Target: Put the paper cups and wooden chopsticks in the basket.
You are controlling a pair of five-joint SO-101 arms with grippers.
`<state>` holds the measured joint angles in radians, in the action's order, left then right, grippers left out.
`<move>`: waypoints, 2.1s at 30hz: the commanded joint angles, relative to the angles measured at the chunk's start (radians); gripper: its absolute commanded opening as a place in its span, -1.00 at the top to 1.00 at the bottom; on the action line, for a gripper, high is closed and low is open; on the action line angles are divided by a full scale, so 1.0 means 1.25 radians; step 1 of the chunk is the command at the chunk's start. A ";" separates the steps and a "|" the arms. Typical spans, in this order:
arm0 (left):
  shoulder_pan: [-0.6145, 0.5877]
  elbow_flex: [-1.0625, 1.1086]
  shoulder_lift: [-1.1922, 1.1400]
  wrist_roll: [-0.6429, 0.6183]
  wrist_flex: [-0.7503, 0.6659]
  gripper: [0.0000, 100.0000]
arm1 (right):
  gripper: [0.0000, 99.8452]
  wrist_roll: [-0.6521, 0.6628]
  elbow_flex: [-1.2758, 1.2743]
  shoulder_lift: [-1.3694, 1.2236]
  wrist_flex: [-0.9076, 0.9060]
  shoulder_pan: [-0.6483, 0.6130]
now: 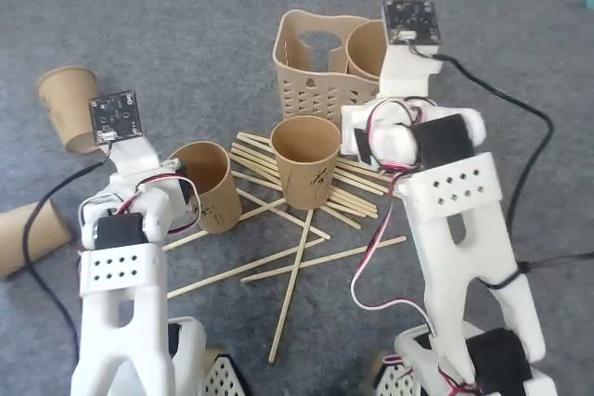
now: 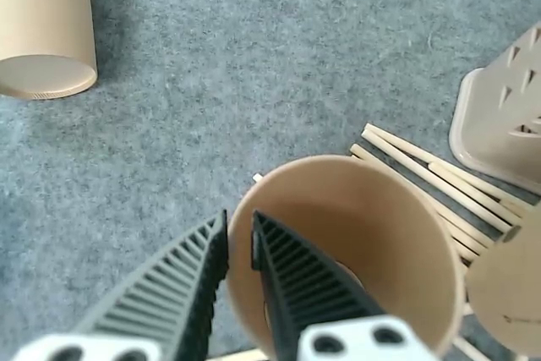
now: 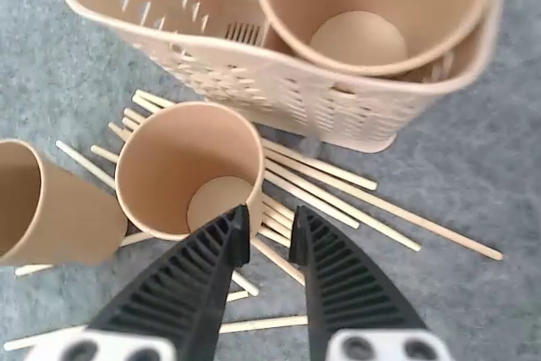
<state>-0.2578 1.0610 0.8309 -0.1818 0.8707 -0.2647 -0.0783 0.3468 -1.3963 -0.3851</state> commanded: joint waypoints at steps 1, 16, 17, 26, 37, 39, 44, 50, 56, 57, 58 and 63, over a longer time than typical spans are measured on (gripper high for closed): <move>-0.004 -0.003 0.005 0.001 -0.021 0.90 | 0.78 -0.012 -0.002 -0.006 0.035 -0.020; -0.004 -0.004 0.005 0.001 -0.021 0.90 | 0.65 -0.052 0.006 -0.160 0.085 -0.077; -0.004 -0.004 0.005 0.001 -0.021 0.90 | 0.65 -0.052 -0.002 -0.160 0.099 -0.083; -0.004 -0.004 0.005 0.002 -0.021 0.90 | 0.65 -0.052 -0.031 -0.161 0.123 -0.089; -0.004 -0.004 0.005 0.002 -0.021 0.90 | 0.97 -0.036 -0.125 -0.144 0.184 -0.075; -0.004 -0.004 0.005 0.002 -0.021 0.90 | 0.99 -0.015 -0.099 -0.123 0.153 -0.072; -0.004 -0.004 0.005 0.002 -0.021 0.90 | 0.98 0.002 -0.020 -0.037 0.062 -0.072; -0.004 -0.004 0.005 0.002 -0.021 0.90 | 0.98 0.072 0.136 0.064 -0.048 -0.072; -0.004 -0.003 0.005 0.002 -0.021 0.90 | 0.98 0.104 0.358 0.095 -0.128 -0.058; -0.004 -0.003 0.005 0.002 -0.021 0.90 | 0.98 0.104 0.388 0.095 -0.127 -0.037; -0.004 -0.003 0.005 0.002 -0.021 0.90 | 0.98 0.103 0.415 0.095 -0.120 -0.017; -0.004 -0.003 0.005 0.002 -0.021 0.90 | 0.98 0.103 0.486 0.095 -0.057 0.091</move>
<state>-0.2578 1.0610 0.8309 -0.1818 0.8707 -0.1557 0.4588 0.4204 -1.5159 -0.3437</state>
